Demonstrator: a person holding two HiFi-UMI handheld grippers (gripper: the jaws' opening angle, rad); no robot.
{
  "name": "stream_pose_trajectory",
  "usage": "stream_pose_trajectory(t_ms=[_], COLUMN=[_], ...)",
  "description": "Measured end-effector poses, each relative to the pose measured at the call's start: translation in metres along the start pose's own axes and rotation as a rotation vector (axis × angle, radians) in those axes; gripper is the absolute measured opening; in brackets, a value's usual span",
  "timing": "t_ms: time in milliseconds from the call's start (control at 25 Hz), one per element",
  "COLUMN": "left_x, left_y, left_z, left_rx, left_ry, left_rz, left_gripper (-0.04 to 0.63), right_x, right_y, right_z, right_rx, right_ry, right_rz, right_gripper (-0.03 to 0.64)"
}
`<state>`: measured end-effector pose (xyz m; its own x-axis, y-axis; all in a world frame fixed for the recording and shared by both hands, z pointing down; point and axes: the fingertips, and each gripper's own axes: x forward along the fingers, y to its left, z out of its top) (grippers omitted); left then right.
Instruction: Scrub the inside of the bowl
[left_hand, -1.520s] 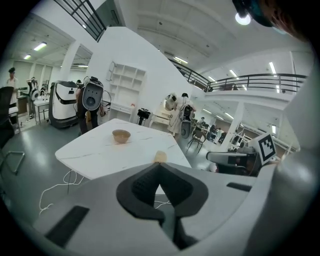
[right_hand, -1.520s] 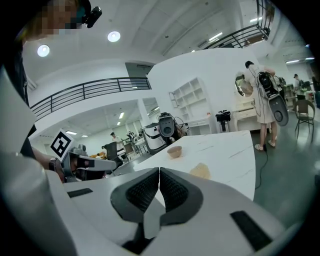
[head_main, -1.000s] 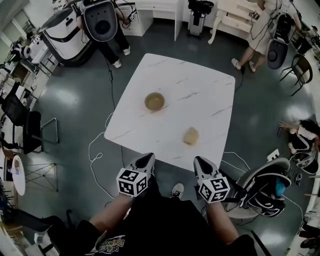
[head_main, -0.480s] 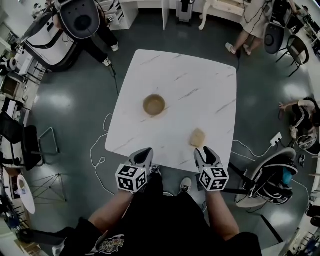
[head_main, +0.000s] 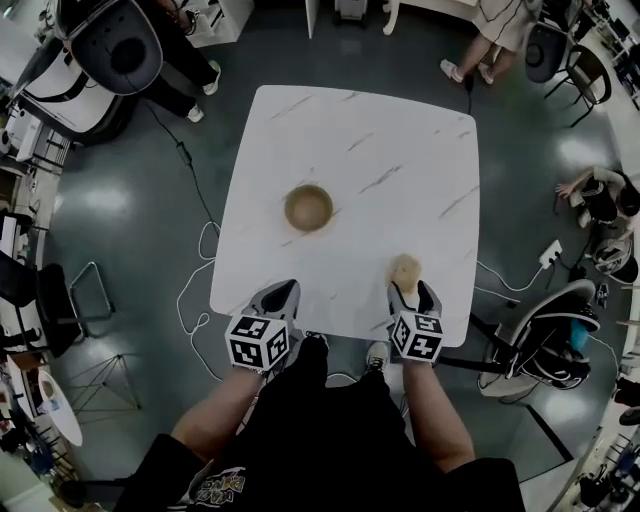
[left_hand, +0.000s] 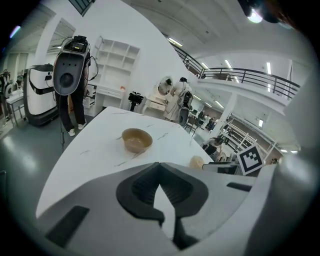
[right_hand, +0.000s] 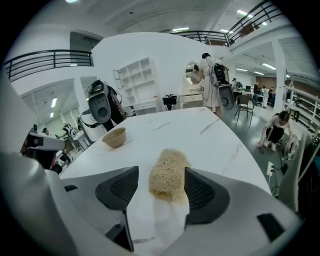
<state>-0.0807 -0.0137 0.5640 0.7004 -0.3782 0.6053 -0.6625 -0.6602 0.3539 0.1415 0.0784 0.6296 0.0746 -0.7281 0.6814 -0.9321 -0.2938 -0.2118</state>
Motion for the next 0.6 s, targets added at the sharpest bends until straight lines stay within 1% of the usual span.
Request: stream_pose_trajectory(t_ms=[120, 400, 600], left_x=[0.002, 0.004, 0.007], left_y=[0.013, 0.037, 0.052], left_z=[0.001, 0.003, 0.004], left_rx=[-0.004, 0.005, 0.01], left_ry=[0.008, 0.023, 0.027], left_rz=[-0.009, -0.023, -0.036], left_gripper=[0.006, 0.006, 0.006], right_x=[0.01, 0.027, 0.023], right_y=[-0.002, -0.008, -0.001], right_z=[-0.006, -0.013, -0.009], right_rx=[0.009, 0.007, -0.009], right_ry=[0.016, 0.048, 0.047], right_rz=[-0.057, -0.147, -0.148], right_gripper=[0.28, 0.277, 0.252])
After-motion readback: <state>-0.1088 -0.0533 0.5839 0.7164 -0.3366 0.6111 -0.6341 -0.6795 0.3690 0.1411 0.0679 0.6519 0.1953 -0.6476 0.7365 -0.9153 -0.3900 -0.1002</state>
